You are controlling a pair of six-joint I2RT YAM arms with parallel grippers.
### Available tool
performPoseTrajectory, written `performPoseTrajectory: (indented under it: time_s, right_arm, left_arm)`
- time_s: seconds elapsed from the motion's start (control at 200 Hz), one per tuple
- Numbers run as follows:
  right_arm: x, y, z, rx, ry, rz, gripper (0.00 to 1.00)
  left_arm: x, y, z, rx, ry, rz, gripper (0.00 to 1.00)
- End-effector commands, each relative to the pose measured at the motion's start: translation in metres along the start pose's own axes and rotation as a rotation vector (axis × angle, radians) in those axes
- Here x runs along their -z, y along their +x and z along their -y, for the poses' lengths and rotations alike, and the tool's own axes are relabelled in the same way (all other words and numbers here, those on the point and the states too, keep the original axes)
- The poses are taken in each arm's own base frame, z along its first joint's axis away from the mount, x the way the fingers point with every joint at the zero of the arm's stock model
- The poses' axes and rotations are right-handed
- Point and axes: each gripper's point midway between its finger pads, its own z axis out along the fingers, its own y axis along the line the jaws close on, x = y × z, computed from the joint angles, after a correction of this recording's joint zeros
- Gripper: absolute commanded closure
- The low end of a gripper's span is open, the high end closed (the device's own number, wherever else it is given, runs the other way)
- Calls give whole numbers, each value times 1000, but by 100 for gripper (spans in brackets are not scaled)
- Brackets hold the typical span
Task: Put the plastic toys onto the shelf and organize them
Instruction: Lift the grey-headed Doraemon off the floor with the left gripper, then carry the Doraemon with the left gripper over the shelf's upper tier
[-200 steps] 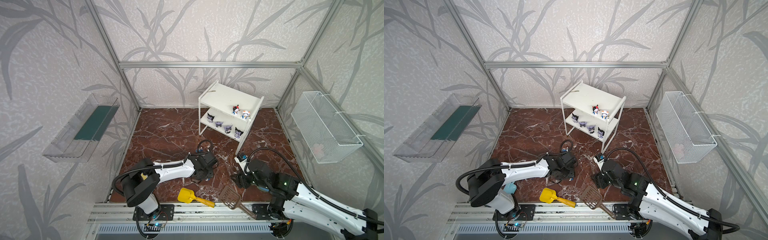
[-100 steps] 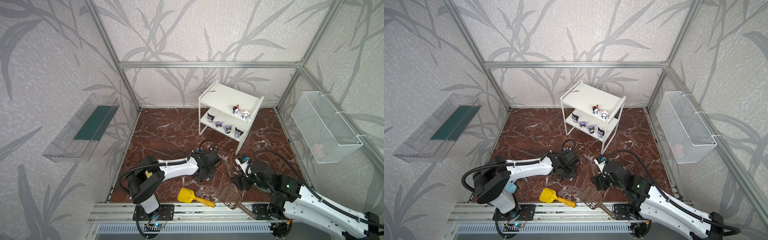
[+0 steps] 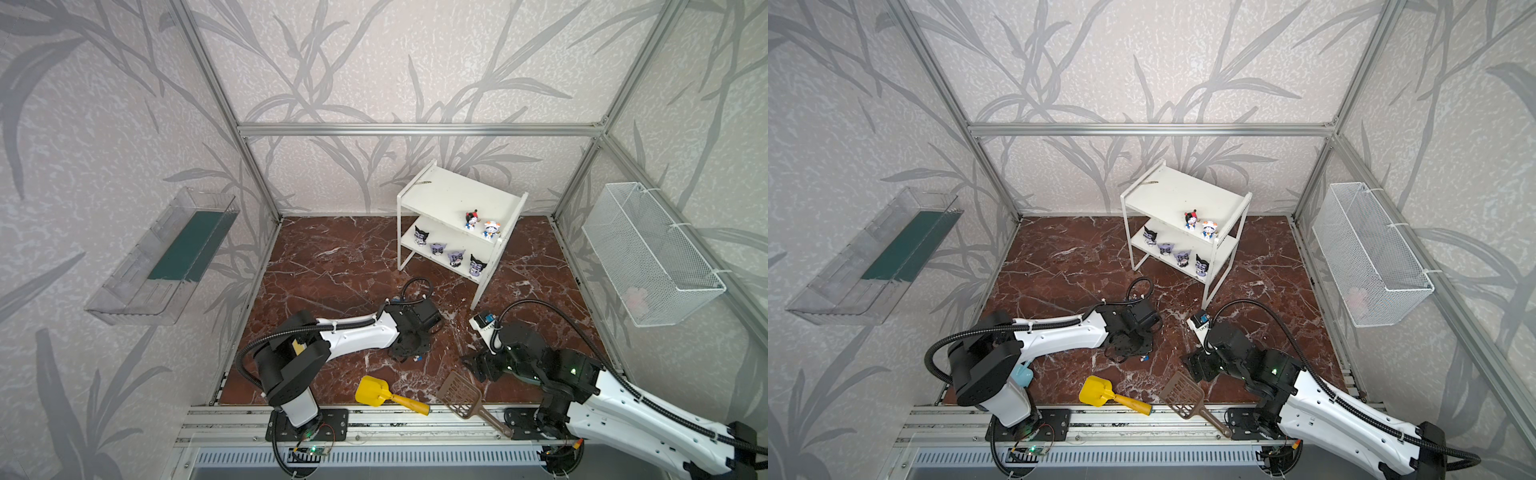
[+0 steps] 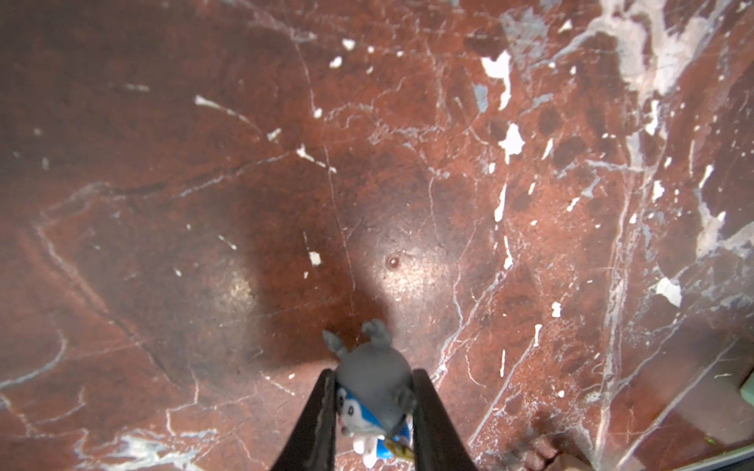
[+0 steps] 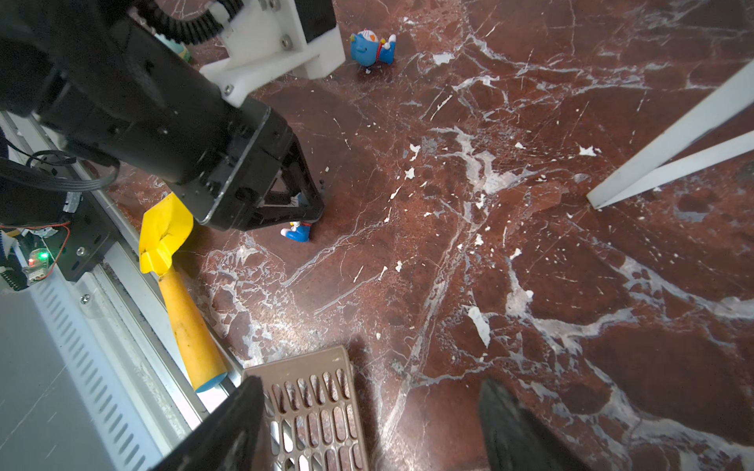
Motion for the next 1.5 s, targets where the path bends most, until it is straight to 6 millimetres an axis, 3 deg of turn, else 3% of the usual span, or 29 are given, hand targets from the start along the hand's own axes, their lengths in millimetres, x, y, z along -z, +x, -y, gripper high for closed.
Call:
performPoseTrajectory:
  time_s: [0.0,0.19,0.41,0.46,0.69,0.81,0.93,1.11,1.495]
  right_arm:
    - [2,-11,0,-2,5,40,17]
    - [13,-28,-4,9,-7,108,16]
    - [50,-58,-21,123,-70,219,0]
    - [61,-64,-21,138,-60,240,1]
    - [96,-84,-14,174,10,283,1]
    - [113,-93,-12,203,40,301,1]
    - [126,-96,-7,224,78,303,1]
    - [138,-93,-1,229,103,323,1]
    - [152,-89,10,246,155,357,1]
  left_arm:
    - [27,-20,13,-82,42,101,87]
    - [91,-54,16,-252,37,336,88]
    - [199,-103,32,-450,69,718,88]
    - [221,-114,35,-486,50,784,87]
    - [307,-153,86,-666,83,1002,87]
    - [335,-175,109,-706,90,1060,87]
    - [349,-200,125,-693,49,1067,87]
    - [351,-230,141,-630,13,1065,87]
    - [319,-255,157,-597,-16,1006,87]
